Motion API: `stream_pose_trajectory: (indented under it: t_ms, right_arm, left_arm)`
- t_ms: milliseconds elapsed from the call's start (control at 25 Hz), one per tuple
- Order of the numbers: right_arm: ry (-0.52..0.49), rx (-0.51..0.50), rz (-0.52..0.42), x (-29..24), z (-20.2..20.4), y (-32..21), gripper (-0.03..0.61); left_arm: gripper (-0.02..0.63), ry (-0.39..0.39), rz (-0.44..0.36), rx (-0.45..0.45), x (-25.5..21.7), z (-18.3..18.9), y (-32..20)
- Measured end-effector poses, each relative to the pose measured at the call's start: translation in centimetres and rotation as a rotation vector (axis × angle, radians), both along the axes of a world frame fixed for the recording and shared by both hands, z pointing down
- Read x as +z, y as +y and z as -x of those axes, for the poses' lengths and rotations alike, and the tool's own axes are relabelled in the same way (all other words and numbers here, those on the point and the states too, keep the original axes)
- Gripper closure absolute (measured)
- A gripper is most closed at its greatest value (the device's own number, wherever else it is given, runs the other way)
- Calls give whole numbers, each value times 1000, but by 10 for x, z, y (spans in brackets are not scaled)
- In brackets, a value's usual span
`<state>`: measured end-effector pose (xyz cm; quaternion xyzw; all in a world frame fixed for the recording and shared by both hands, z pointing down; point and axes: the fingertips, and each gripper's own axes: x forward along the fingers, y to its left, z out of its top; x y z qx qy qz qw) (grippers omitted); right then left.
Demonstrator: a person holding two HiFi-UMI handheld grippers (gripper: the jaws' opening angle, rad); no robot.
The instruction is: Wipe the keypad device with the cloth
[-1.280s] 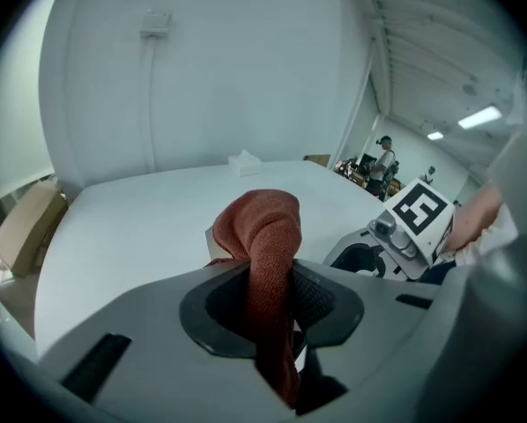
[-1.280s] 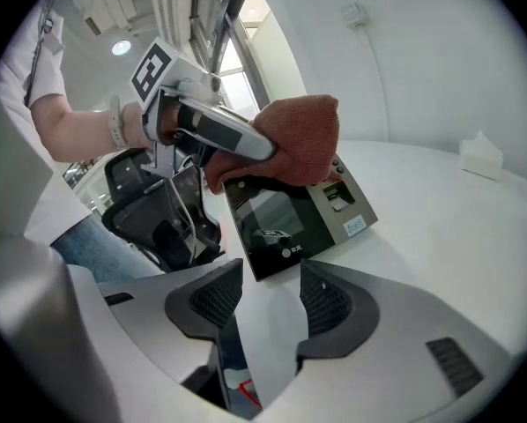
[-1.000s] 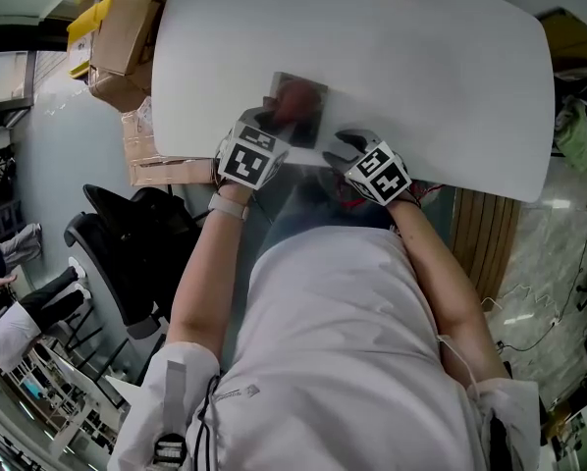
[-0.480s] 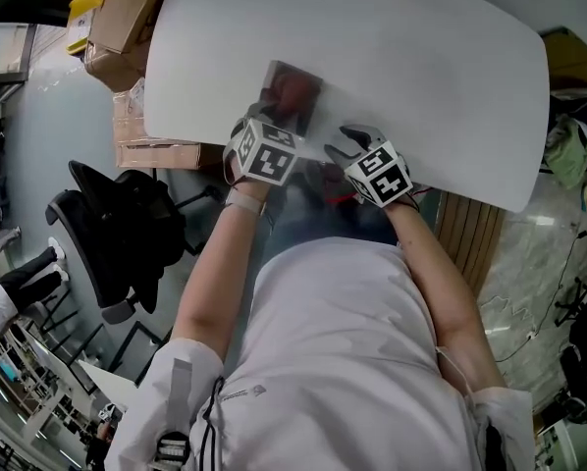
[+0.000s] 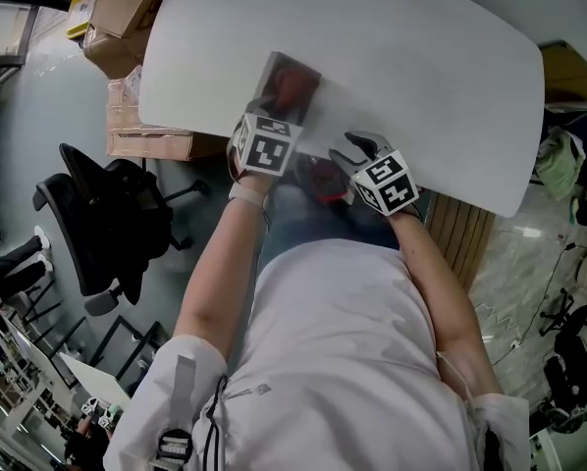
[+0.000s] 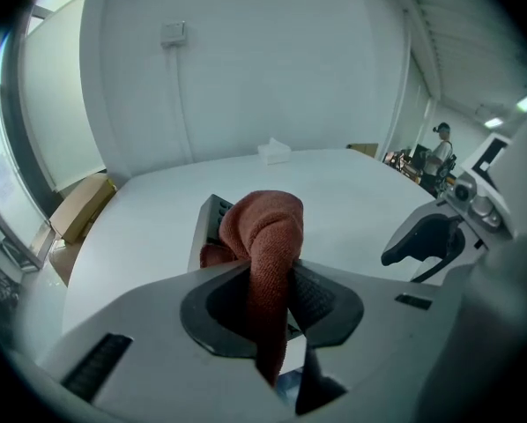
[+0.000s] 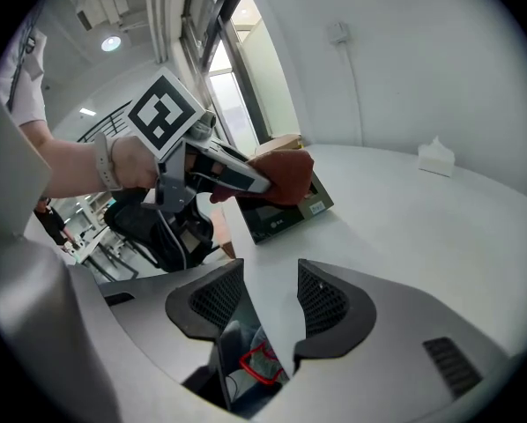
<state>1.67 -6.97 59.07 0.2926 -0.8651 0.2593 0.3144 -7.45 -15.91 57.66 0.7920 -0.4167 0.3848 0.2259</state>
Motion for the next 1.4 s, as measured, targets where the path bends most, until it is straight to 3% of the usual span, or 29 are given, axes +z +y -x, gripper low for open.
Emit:
stream_pose_trajectory:
  t_ms: [320, 400, 560, 680, 1080, 1240, 1400]
  right_arm:
    - [8, 9, -2, -1, -7, 5, 385]
    - [9, 12, -4, -1, -9, 5, 385]
    - [7, 16, -9, -3, -9, 6, 385]
    - [5, 18, -11, -3, -9, 5, 385]
    - [21, 35, 3, -1, -24, 9, 385]
    - [28, 35, 6, 1, -26, 8, 385]
    - [30, 36, 10, 1, -29, 8, 385]
  left_arm:
    - [523, 24, 32, -47, -1, 3, 10]
    - [523, 44, 19, -122, -2, 7, 8]
    - [523, 235, 70, -359, -2, 9, 8]
    - [523, 324, 90, -475, 2, 10, 6]
    - [525, 456, 177, -509, 28, -14, 13]
    - [525, 556, 242, -545, 43, -20, 19]
    - [525, 635, 231, -563, 28, -15, 17]
